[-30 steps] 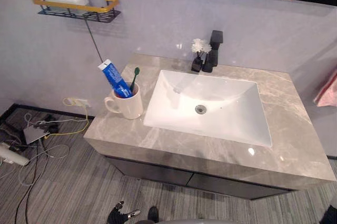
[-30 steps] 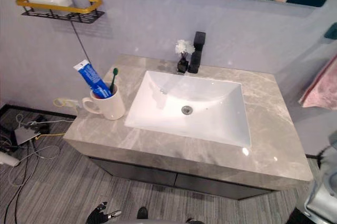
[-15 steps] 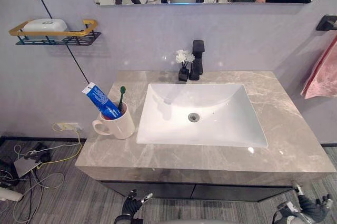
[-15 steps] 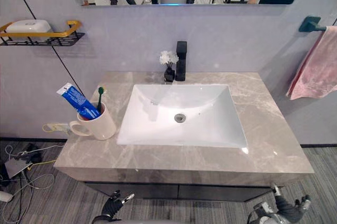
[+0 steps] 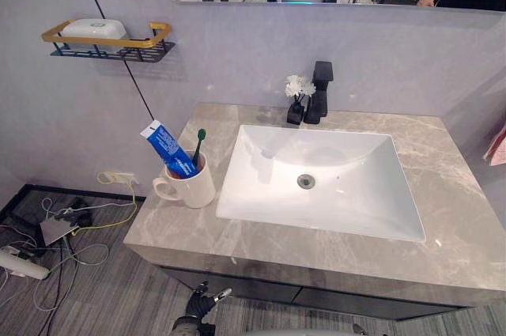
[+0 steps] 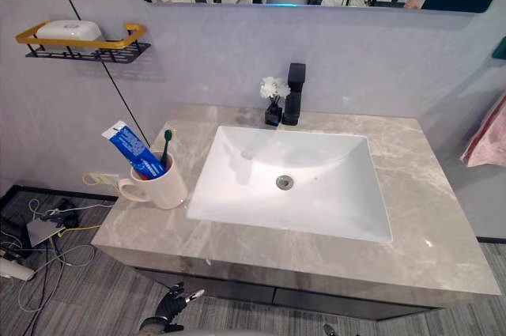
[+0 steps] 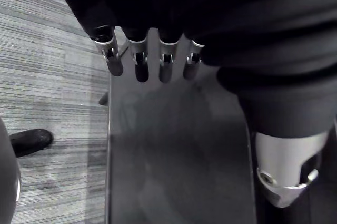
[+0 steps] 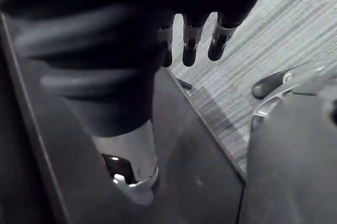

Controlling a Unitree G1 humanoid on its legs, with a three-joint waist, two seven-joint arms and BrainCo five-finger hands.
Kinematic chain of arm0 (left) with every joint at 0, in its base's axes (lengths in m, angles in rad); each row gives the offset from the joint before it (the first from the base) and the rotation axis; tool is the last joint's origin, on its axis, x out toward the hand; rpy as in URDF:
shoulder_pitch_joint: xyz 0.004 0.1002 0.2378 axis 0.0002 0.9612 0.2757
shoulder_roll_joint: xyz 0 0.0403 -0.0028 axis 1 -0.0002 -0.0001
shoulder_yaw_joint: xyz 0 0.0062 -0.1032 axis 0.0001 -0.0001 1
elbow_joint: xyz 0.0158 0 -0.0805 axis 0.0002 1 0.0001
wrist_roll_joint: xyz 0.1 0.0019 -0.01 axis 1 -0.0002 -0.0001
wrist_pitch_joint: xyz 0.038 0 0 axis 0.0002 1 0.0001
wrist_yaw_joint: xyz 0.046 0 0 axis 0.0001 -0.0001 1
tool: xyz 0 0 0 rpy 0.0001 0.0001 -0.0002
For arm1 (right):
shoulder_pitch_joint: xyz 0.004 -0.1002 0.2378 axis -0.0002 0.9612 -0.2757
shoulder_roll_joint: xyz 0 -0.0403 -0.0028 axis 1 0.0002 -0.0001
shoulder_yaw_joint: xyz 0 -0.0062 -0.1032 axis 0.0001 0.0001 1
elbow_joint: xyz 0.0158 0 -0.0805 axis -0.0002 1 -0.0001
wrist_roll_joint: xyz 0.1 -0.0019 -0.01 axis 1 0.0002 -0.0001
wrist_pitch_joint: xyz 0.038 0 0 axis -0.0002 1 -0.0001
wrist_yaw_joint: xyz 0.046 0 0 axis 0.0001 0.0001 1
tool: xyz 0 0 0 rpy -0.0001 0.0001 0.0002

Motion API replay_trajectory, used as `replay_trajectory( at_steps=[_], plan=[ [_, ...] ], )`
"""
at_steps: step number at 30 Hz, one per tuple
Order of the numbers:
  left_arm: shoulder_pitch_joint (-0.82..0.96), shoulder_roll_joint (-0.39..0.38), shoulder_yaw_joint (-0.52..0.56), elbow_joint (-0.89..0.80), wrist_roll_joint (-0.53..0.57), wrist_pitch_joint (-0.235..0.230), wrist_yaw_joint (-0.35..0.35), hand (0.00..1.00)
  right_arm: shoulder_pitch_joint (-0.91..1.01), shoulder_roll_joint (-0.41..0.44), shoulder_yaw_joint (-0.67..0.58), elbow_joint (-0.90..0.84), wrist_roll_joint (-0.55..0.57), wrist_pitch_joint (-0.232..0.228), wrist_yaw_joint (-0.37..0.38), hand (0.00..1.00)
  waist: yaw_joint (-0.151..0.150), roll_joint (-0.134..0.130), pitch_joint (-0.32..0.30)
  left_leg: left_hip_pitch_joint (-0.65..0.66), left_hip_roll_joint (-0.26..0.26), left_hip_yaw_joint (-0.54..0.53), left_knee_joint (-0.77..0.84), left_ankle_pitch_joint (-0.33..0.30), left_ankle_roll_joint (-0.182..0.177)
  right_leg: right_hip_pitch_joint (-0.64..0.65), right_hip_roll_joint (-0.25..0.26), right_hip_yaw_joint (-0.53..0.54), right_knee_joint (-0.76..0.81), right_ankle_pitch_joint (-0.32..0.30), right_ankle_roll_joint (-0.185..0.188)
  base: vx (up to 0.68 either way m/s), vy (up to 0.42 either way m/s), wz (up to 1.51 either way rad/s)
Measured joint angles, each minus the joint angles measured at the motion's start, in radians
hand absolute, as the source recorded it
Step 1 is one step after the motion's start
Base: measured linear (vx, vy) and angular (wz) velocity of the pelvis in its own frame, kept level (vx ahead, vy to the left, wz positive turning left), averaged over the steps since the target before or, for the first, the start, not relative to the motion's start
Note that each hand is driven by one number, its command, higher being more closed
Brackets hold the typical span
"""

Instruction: Organize washtable

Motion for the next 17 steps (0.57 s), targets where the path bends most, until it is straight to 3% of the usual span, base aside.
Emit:
replay_trajectory(
  at_steps=[7, 17],
  plan=[
    [-0.018, 0.015, -0.001, 0.028, -0.001, 0.0, -0.01, 0.0, -0.045, -0.026, 0.005, 0.077, 0.01, 0.016, 0.044, 0.0, 0.0, -0.009, 0.017, -0.01, -0.002, -0.026, 0.0, 0.009, 0.001, 0.004, 0.002, -0.025, -0.003, 0.0, 0.0, -0.03, -0.017, 0.1],
    [-0.043, 0.035, -0.031, 0.037, 0.0, 0.0, -0.017, 0.0, -0.102, -0.047, 0.048, 0.135, 0.007, 0.015, 0.048, 0.0, -0.002, -0.019, 0.056, -0.012, -0.003, -0.045, 0.0, 0.011, 0.0, 0.023, 0.007, -0.047, -0.022, 0.0, 0.001, 0.01, -0.013, 0.07]
  ],
)
